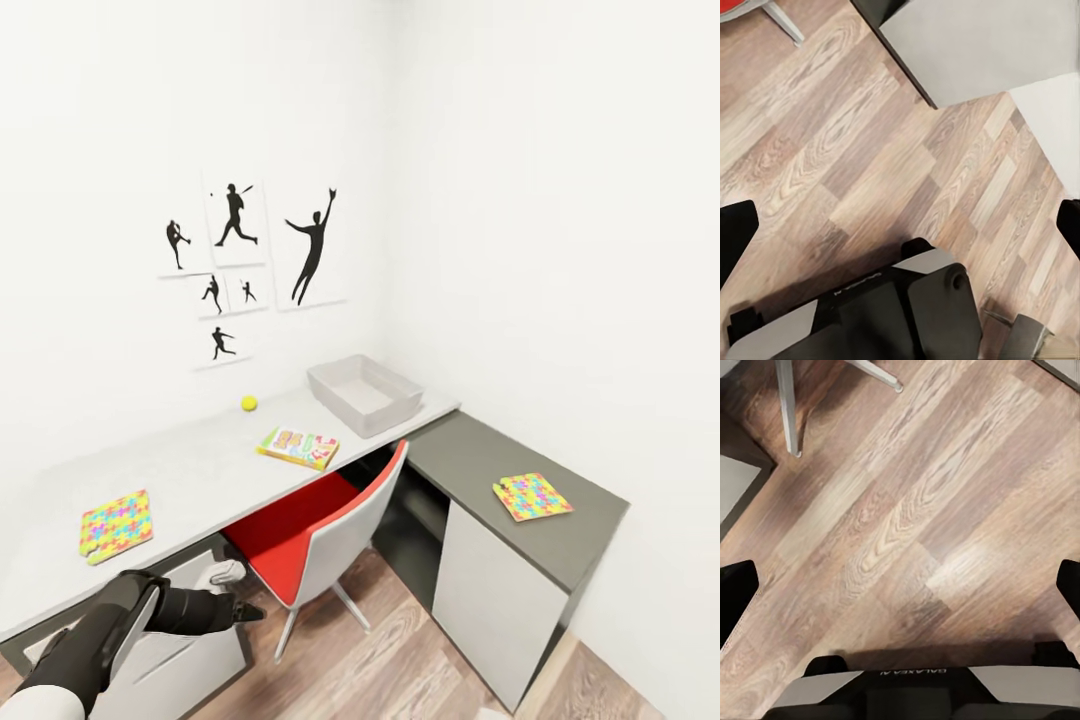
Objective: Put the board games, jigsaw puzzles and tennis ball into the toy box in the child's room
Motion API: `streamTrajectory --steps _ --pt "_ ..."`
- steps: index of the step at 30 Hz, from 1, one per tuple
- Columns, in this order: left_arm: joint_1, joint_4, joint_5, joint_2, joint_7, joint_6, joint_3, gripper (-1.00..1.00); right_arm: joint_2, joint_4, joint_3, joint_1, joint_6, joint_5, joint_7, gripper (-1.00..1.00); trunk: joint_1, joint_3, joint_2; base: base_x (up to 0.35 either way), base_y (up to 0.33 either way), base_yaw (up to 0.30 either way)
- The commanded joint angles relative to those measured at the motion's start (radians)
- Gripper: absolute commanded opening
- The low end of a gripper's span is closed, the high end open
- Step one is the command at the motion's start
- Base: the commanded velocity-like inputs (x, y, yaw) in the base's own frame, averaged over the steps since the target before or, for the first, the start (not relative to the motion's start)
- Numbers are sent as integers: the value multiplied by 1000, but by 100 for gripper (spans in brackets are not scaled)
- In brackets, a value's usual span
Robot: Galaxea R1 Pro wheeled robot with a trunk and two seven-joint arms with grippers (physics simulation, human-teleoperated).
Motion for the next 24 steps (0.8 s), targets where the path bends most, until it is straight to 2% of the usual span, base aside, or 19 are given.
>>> streamTrajectory --steps 1,8,20,24 --pt "0 -1 -1 0 -4 7 1 100 0 -1 -1 -1 5 -9 10 100 -4 2 6 0 0 -280" --pt "-1 -1 -1 3 -4 9 1 100 -3 1 -2 -1 6 -12 39 100 -30 23 55 -7 0 -280" --pt "-1 -1 -1 11 -3 7 3 100 -5 6 -5 -1 6 -12 43 100 -76 61 139 -73 0 -280" --pt "-1 -1 2 18 -3 7 3 100 -5 6 -21 -1 5 -12 44 100 -92 74 167 -8 0 -280"
